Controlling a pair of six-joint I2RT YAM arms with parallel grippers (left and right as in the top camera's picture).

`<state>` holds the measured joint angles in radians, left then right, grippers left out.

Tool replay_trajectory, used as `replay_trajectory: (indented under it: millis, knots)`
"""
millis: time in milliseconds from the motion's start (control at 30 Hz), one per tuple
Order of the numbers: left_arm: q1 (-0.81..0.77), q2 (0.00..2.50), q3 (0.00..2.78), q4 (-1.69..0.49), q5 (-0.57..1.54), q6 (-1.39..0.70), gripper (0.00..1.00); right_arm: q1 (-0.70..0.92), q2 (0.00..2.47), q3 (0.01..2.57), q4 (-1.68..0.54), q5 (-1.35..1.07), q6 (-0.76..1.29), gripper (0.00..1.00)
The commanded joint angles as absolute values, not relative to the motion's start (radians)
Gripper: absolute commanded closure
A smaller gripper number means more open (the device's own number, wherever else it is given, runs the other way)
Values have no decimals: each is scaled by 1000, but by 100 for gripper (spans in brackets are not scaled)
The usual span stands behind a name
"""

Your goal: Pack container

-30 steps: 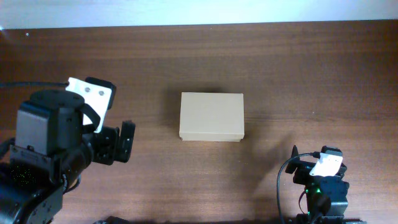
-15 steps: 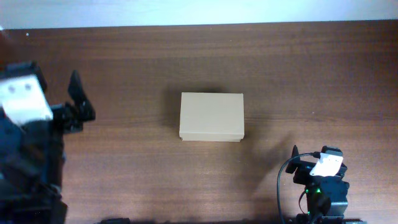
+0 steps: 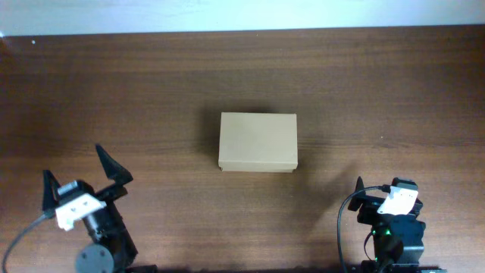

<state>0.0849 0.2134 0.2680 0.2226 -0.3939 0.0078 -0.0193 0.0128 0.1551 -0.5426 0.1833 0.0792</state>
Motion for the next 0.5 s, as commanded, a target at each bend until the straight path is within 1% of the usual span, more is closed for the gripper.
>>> replay_trajectory:
  millis: [0,233,467]
  knots:
    - [88,108,173,243,-405,8,1,-27,4,149,-542,196,83,1]
    - [33,76,122,244,-408,9,1,-27,4,149,-542,196,83,1]
    - [30,38,56,244,-408,8,1,-27,4,149,-542,196,83,1]
